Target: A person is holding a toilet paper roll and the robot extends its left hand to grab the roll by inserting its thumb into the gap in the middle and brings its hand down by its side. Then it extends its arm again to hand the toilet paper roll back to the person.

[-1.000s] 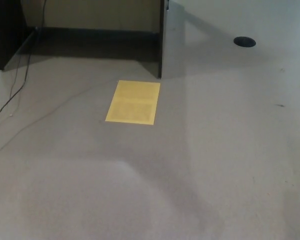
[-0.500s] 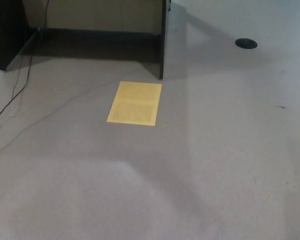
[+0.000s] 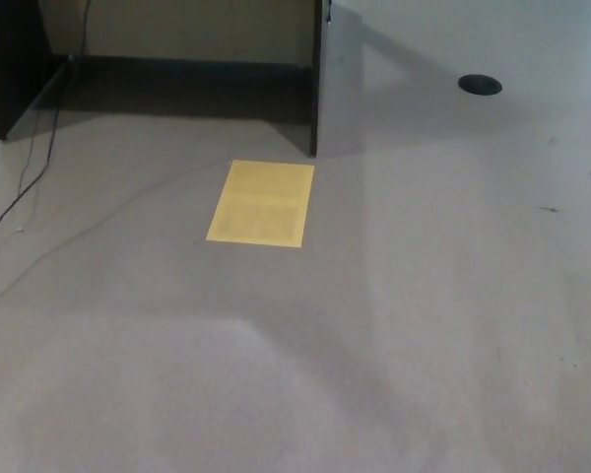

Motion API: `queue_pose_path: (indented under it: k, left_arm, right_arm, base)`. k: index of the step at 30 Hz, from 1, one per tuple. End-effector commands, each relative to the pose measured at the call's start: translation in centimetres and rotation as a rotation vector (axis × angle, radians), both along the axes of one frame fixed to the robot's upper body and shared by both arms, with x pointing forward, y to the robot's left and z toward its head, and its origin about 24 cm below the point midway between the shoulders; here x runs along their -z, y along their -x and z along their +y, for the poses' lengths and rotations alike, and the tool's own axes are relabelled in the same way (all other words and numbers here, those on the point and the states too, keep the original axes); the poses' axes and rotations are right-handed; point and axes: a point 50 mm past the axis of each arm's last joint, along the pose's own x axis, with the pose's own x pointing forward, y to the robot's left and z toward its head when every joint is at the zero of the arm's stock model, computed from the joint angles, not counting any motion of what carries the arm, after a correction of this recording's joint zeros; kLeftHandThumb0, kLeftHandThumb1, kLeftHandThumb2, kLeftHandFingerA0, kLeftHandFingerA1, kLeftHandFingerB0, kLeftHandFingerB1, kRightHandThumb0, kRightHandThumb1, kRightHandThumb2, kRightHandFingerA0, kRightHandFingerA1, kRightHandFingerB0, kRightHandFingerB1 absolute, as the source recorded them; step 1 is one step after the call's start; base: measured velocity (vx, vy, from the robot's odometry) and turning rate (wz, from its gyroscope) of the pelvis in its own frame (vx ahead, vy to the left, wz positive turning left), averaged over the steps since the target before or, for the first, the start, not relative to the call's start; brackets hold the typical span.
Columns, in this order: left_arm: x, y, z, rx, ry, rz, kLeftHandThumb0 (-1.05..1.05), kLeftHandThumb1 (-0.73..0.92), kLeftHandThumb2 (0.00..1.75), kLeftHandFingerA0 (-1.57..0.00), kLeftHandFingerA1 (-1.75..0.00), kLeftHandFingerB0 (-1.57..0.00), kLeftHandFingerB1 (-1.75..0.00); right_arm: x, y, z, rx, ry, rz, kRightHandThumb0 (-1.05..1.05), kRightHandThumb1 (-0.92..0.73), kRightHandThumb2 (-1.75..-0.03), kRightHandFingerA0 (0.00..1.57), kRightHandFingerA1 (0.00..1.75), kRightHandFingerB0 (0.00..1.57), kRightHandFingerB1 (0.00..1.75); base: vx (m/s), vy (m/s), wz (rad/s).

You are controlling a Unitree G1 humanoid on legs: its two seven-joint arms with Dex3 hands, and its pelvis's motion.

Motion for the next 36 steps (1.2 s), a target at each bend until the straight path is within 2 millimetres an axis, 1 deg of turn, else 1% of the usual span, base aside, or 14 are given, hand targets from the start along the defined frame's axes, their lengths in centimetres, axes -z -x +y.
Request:
queue_pose_path:
  k: [1,3,6,10,12,15,17,20,24,26,32,33,34,36]
  left_arm:
    - [-2.5,-1.8,0.0,0.033,0.038,-0.230,-0.06,0.79,0.71,-0.82,-1.49,-0.75,-1.30]
    - [-4.1,-3.5,-0.6,0.071,0.054,-0.332,-0.09,0.79,0.70,-0.85,-1.46,-0.76,-1.22]
    - [-6.8,-5.8,-1.7,0.153,0.084,-0.477,-0.03,0.72,0.87,-0.89,-1.41,-0.77,-1.26]
    - [-10.1,-8.3,-3.5,0.259,0.103,-0.597,-0.09,0.74,0.82,-0.90,-1.43,-0.74,-1.30]
    - [-14.0,-10.8,-6.1,0.369,0.182,-0.725,-0.11,0.74,0.86,-0.92,-1.41,-0.76,-1.26]
    - [-16.8,-12.2,-8.3,0.464,0.145,-0.793,-0.08,0.73,0.85,-0.91,-1.42,-0.74,-1.28]
    - [-21.0,-14.2,-12.2,0.623,0.146,-0.894,-0.01,0.76,0.82,-0.89,-1.48,-0.71,-1.29]
    - [-23.3,-14.9,-14.9,0.720,0.171,-0.933,0.02,0.77,0.77,-0.86,-1.44,-0.72,-1.27]
    - [-26.1,-15.4,-19.1,0.864,0.201,-0.975,-0.07,0.74,0.77,-0.89,-1.27,-0.76,-1.15]
    - [-28.0,-15.1,-22.3,0.965,0.221,-1.019,-0.02,0.72,0.78,-0.82,-1.49,-0.73,-1.28]
    - [-30.1,-14.7,-27.6,1.104,0.230,-1.059,-0.03,0.67,0.85,-0.81,-1.57,-0.72,-1.36]
    - [-30.3,-14.7,-28.1,1.112,0.244,-1.057,-0.05,0.69,0.83,-0.79,-1.59,-0.69,-1.40]
    - [-30.7,-14.3,-29.9,1.147,0.258,-1.052,-0.14,0.75,0.78,-0.82,-1.61,-0.69,-1.39]
    - [-31.1,-13.9,-31.4,1.187,0.269,-1.054,-0.17,0.75,0.76,-0.71,-1.64,-0.63,-1.45]
  right_arm:
    - [-0.1,-0.1,-0.2,-0.006,0.008,0.012,-0.35,-0.66,-0.60,0.74,0.62,0.58,0.45]
    - [-0.1,0.0,-0.2,-0.014,0.012,0.016,-0.35,-0.66,-0.60,0.74,0.60,0.58,0.45]
    - [0.0,-0.1,-0.2,-0.015,0.013,0.022,-0.35,-0.67,-0.60,0.77,0.66,0.58,0.45]
    - [0.0,0.0,-0.2,-0.019,0.016,0.019,-0.34,-0.67,-0.60,0.76,0.65,0.58,0.45]
    - [0.2,0.3,0.0,-0.022,0.011,0.026,-0.35,-0.67,-0.60,0.73,0.61,0.58,0.45]
    - [0.2,0.3,-0.1,-0.020,0.014,0.025,-0.35,-0.67,-0.60,0.74,0.63,0.58,0.45]
    - [0.2,0.2,0.1,-0.014,0.006,0.026,-0.35,-0.68,-0.61,0.75,0.64,0.58,0.45]
    - [0.3,0.3,0.4,-0.017,-0.002,0.022,-0.34,-0.68,-0.60,0.75,0.64,0.58,0.46]
    - [0.3,0.2,0.5,-0.028,0.004,0.019,-0.34,-0.68,-0.60,0.75,0.62,0.57,0.46]
    - [0.2,0.1,0.5,-0.031,0.002,0.017,-0.33,-0.67,-0.60,0.74,0.59,0.57,0.45]
    - [0.1,-0.5,0.6,-0.029,-0.001,0.007,-0.35,-0.67,-0.61,0.76,0.61,0.58,0.44]
    - [0.0,-0.6,0.7,-0.028,-0.005,0.004,-0.35,-0.67,-0.61,0.76,0.63,0.58,0.44]
    - [0.0,-0.7,0.8,-0.032,-0.005,-0.001,-0.34,-0.67,-0.60,0.77,0.65,0.59,0.44]
    - [-0.1,-0.8,0.8,-0.033,-0.010,-0.004,-0.34,-0.67,-0.60,0.73,0.61,0.58,0.45]
  base:
    - [0.00,0.000,0.00]
    - [0.00,0.000,0.00]
    - [0.00,0.000,0.00]
    - [0.00,0.000,0.00]
    - [0.00,0.000,0.00]
    - [0.00,0.000,0.00]
    - [0.00,0.000,0.00]
    - [0.00,0.000,0.00]
    - [0.00,0.000,0.00]
    - [0.00,0.000,0.00]
    - [0.00,0.000,0.00]
    - [0.00,0.000,0.00]
    - [0.00,0.000,0.00]
    - [0.00,0.000,0.00]
